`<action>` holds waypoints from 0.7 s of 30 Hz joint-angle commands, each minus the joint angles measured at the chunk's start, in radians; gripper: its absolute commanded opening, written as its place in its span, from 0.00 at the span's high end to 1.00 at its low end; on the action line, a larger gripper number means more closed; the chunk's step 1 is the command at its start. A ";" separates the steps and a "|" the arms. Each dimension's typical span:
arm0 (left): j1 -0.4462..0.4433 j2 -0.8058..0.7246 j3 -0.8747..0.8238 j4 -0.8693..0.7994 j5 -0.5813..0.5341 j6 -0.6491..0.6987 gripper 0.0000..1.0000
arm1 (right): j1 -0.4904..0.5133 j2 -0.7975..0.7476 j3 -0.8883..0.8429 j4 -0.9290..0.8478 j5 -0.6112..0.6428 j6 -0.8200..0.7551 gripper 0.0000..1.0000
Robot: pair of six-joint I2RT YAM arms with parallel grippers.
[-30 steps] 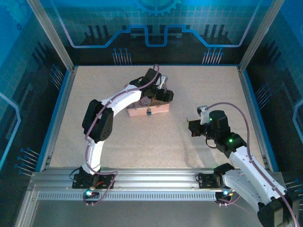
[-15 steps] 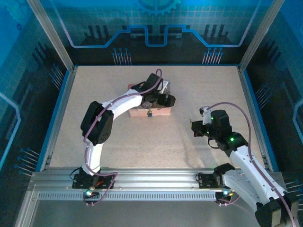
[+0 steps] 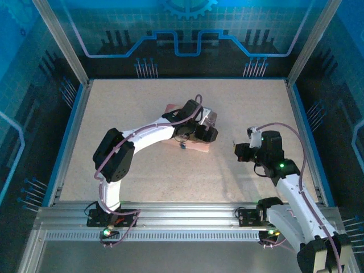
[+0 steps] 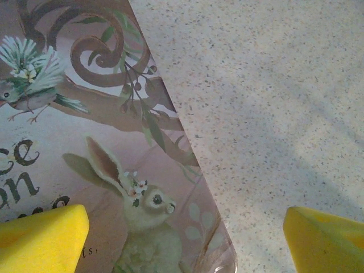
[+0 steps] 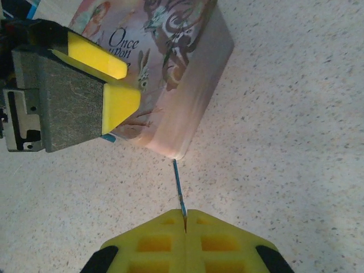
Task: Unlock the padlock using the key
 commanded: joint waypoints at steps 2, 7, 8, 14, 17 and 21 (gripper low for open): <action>-0.010 -0.063 -0.037 -0.027 0.061 -0.034 0.10 | -0.011 0.026 -0.033 0.072 -0.085 0.021 1.00; -0.006 -0.212 -0.118 0.006 0.054 -0.017 0.09 | 0.020 0.102 -0.044 0.182 -0.157 0.053 1.00; -0.003 -0.243 -0.141 0.016 0.051 -0.016 0.09 | 0.034 0.119 -0.039 0.200 -0.158 0.057 1.00; 0.057 -0.462 -0.375 0.107 0.027 -0.081 0.07 | 0.130 0.285 0.018 0.374 -0.189 0.108 1.00; 0.087 -0.541 -0.494 0.147 0.010 -0.105 0.06 | 0.163 0.383 0.053 0.489 -0.227 0.150 1.00; 0.124 -0.608 -0.628 0.236 0.027 -0.145 0.06 | 0.208 0.505 0.123 0.569 -0.241 0.167 1.00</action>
